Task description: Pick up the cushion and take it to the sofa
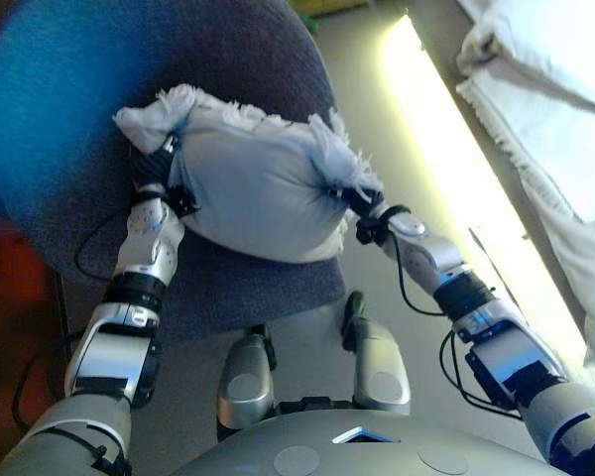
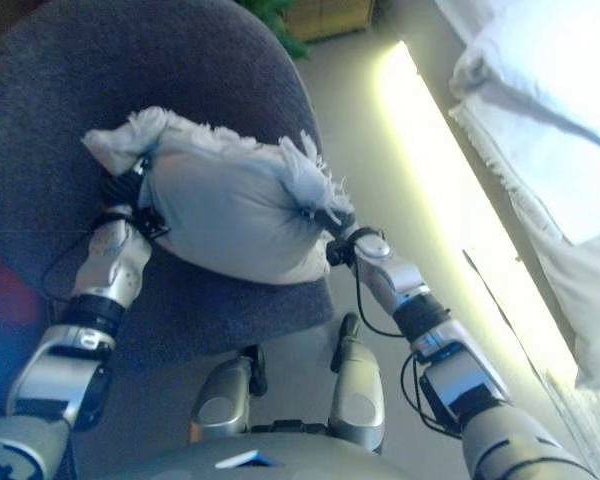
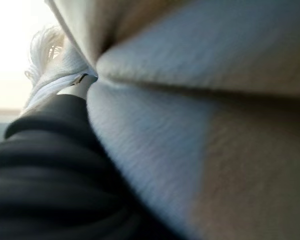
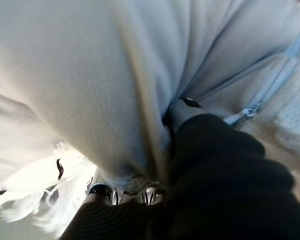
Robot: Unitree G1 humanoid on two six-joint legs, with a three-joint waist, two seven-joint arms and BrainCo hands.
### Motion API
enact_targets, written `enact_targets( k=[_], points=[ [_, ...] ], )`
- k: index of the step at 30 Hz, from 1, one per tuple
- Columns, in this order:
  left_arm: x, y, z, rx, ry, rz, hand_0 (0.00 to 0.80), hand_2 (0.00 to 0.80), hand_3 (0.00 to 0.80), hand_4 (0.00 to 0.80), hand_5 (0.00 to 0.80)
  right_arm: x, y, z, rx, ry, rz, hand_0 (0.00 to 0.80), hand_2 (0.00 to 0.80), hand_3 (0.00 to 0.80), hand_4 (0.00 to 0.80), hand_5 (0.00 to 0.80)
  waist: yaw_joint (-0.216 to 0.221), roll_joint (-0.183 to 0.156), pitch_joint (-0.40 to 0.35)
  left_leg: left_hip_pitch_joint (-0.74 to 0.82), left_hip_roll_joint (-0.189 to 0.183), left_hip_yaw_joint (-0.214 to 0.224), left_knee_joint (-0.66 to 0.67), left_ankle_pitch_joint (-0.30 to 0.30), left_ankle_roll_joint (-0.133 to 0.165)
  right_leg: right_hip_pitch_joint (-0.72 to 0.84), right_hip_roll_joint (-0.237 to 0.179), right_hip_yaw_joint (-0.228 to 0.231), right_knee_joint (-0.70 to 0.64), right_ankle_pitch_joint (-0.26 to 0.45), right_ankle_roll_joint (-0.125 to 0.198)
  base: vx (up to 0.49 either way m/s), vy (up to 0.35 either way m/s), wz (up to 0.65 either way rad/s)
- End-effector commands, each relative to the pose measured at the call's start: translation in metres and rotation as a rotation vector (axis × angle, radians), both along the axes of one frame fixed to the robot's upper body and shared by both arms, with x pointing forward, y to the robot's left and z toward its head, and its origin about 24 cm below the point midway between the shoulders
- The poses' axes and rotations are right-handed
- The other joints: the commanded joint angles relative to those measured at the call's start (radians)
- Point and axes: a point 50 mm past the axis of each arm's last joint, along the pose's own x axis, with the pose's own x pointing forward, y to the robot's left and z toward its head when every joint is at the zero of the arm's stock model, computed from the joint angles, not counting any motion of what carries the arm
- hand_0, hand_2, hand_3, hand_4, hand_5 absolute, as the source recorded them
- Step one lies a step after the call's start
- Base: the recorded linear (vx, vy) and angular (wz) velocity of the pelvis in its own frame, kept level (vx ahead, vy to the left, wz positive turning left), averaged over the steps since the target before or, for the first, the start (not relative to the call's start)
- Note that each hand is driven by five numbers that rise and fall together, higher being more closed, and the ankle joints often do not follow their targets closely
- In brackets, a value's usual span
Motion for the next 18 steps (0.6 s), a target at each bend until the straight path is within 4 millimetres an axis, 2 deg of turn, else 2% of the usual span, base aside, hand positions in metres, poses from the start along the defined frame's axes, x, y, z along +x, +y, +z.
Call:
enact_targets(
  k=[1,6,7,12,18],
  points=[
    [0.022,-0.058,0.083,0.023,-0.353,-0.254,0.8,0.8,0.8,0.8,0.8,-0.003,0.072,0.068,0.157,-0.227,0.252,0.8,0.8,0.8,0.8,0.8,-0.014,0.03,0.03,-0.031,-0.015,-0.057,0.053,-0.049,0.028,-0.05,-0.063,0.054,0.101,-0.033,0.115,-0.05,-0.007,-0.28],
    [0.031,-0.051,0.1,-0.015,-0.384,-0.217,0.8,0.8,0.8,0.8,0.8,-0.004,0.08,0.078,0.099,-0.294,0.296,0.8,0.8,0.8,0.8,0.8,-0.033,0.044,0.062,-0.079,-0.005,-0.07,0.092,-0.057,0.019,-0.118,-0.065,0.082,0.161,-0.047,0.115,0.022,-0.023,-0.03],
    [0.033,-0.05,0.103,-0.016,-0.386,-0.214,0.8,0.8,0.8,0.8,0.8,-0.004,0.081,0.081,0.097,-0.296,0.306,0.8,0.8,0.8,0.8,0.8,-0.033,0.053,0.067,-0.076,0.001,-0.08,0.102,-0.083,0.012,-0.122,-0.061,0.088,0.185,-0.077,0.126,0.086,-0.022,-0.09],
    [0.041,-0.047,0.119,-0.067,-0.404,-0.22,0.8,0.8,0.8,0.8,0.8,0.006,0.081,0.089,0.053,-0.286,0.328,0.8,0.8,0.8,0.8,0.8,-0.045,0.073,0.092,-0.104,-0.001,-0.09,0.101,-0.071,-0.003,-0.164,-0.065,0.094,0.209,-0.089,0.124,0.021,-0.008,-0.03],
    [0.045,-0.037,0.129,-0.065,-0.393,-0.179,0.8,0.8,0.8,0.8,0.8,0.006,0.084,0.091,0.01,-0.278,0.365,0.8,0.8,0.8,0.8,0.8,-0.063,0.099,0.093,-0.09,0.003,-0.084,0.097,-0.072,-0.014,-0.202,-0.07,0.097,0.26,-0.118,0.115,0.035,0.03,0.02]
  ],
)
